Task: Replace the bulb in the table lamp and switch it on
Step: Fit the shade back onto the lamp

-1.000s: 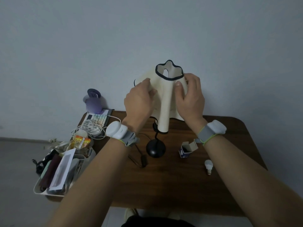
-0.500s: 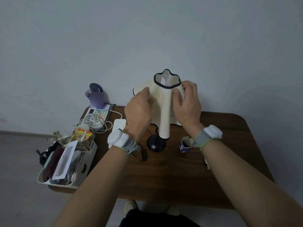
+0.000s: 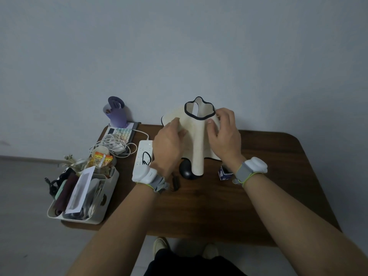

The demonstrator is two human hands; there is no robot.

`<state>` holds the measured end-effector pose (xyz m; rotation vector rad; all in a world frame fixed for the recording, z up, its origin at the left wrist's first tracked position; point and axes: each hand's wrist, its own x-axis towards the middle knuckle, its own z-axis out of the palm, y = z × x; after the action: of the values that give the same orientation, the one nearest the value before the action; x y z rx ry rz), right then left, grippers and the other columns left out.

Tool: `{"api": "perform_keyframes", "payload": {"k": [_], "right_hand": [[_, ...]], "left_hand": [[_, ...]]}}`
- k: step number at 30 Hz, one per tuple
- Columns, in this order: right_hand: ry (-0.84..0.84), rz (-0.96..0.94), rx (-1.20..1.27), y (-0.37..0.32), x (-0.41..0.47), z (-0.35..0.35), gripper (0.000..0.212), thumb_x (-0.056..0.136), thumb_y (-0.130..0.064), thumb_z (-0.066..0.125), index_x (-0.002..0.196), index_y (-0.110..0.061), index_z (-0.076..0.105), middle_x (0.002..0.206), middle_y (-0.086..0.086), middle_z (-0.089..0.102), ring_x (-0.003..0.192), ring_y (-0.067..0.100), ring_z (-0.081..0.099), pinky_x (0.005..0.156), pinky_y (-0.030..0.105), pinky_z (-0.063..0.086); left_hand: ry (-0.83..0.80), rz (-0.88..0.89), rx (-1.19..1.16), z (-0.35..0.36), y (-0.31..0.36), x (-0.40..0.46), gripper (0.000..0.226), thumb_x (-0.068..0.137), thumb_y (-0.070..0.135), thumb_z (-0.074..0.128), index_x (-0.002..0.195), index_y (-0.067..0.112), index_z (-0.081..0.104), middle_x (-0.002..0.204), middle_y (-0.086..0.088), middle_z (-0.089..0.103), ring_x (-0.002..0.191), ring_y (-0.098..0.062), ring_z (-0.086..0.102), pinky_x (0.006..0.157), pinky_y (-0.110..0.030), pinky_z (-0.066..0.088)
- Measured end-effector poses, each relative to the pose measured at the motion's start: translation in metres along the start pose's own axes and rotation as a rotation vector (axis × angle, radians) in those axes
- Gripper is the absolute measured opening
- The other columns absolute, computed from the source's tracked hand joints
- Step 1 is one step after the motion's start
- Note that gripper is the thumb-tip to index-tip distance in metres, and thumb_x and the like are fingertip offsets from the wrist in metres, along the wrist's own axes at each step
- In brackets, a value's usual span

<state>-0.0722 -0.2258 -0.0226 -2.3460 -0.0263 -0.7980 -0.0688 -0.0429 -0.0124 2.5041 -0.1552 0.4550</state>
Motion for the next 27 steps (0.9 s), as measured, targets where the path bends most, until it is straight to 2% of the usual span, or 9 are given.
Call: {"api": "perform_keyframes", "payload": {"k": [7,15,21,27], "right_hand": [[-0.047,0.019,0.006,0.006,-0.007,0.003,0.034,0.104,-0.032,0.054,0.128,-0.007,0.057,0.132,0.004,0.052,0.104,0.022,0.06,0.07,0.037,0.055],[-0.071,0.01,-0.01,0.01,-0.006,0.007,0.037,0.104,-0.034,0.052,0.128,-0.007,0.057,0.132,0.005,0.051,0.102,0.022,0.061,0.071,0.039,0.057],[-0.095,0.02,0.011,0.014,-0.009,0.011,0.037,0.104,-0.034,0.052,0.128,-0.006,0.057,0.132,0.005,0.052,0.105,0.023,0.061,0.076,0.045,0.058],[-0.122,0.037,0.009,0.02,-0.011,0.015,0.036,0.104,-0.032,0.054,0.129,-0.006,0.057,0.132,0.007,0.053,0.105,0.025,0.061,0.077,0.044,0.057]], "left_hand": [[-0.041,0.016,-0.081,0.012,-0.008,-0.004,0.029,0.098,0.025,0.061,0.123,0.011,0.06,0.104,-0.006,0.069,0.095,-0.032,0.063,0.071,-0.033,0.038],[-0.048,0.005,-0.074,0.021,-0.018,0.0,0.039,0.099,0.028,0.06,0.134,0.013,0.057,0.113,-0.007,0.07,0.101,-0.032,0.066,0.079,-0.039,0.052],[-0.06,-0.019,-0.075,0.029,-0.024,-0.003,0.038,0.098,0.031,0.062,0.132,0.014,0.058,0.112,-0.008,0.07,0.1,-0.033,0.066,0.073,-0.032,0.039],[-0.082,-0.044,-0.068,0.035,-0.028,-0.003,0.04,0.097,0.029,0.065,0.133,0.013,0.058,0.113,-0.009,0.071,0.103,-0.035,0.066,0.074,-0.034,0.039]]}}
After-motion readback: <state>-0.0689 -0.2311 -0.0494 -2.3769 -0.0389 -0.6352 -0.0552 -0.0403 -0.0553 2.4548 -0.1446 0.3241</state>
